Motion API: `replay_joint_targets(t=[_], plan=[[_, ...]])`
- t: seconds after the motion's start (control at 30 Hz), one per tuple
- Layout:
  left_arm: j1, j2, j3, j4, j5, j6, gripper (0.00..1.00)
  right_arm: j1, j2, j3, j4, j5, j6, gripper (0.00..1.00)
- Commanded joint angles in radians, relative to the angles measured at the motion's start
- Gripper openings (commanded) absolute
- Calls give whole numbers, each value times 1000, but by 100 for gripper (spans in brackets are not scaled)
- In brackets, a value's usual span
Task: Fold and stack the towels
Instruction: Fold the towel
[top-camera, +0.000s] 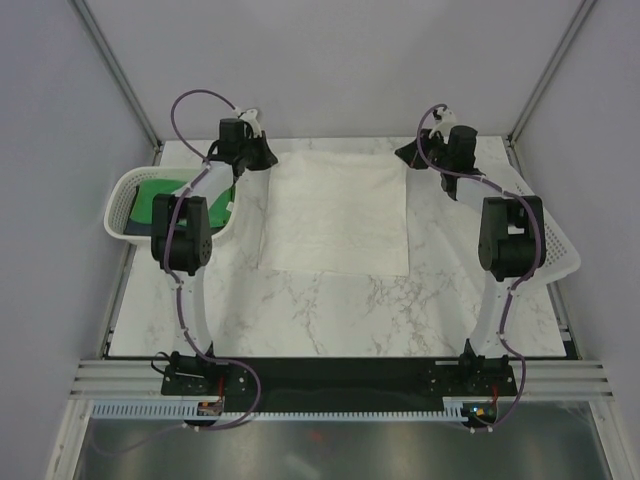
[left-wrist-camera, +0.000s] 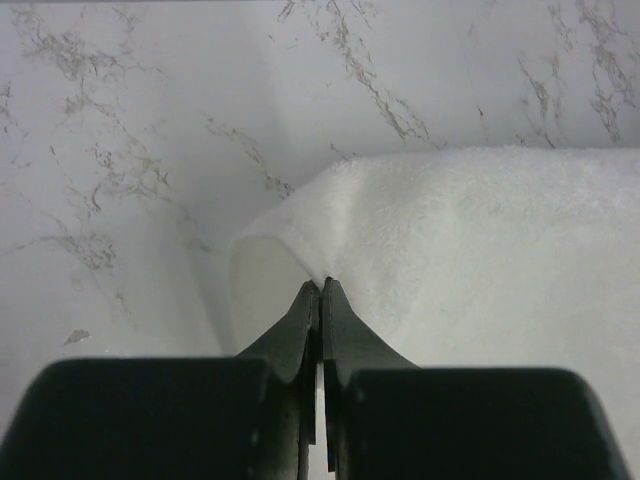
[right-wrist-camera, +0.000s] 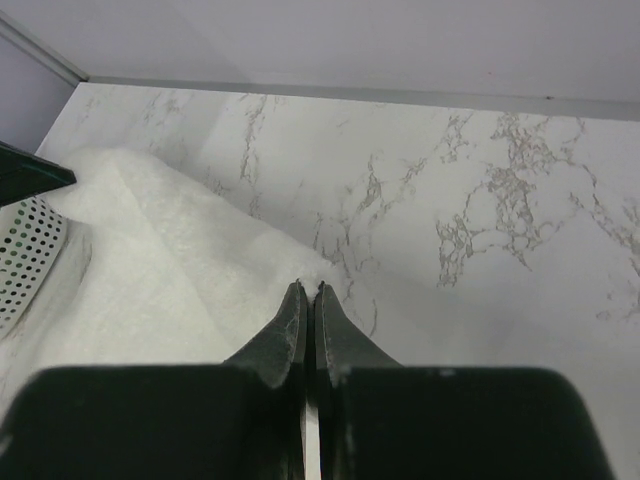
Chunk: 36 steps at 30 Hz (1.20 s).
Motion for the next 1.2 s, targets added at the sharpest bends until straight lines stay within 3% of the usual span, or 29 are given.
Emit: replay_joint_targets(t=[0.0,0.27,0.9,1.17], plan=[[-1,-125,-75,77,21,43,2,-20,-93,-82,67,-17,-36,0],[-1,-269,-252,121,28,21,2,-19,-215,-204,27,-46,-79,0],[-1,-637,-749,179,54,-19,2,-19,-554,-644,0,-54,-9,0],[-1,-807,-892,169,37,-8,2,-19,-683,-719,-77,-36,23,0]])
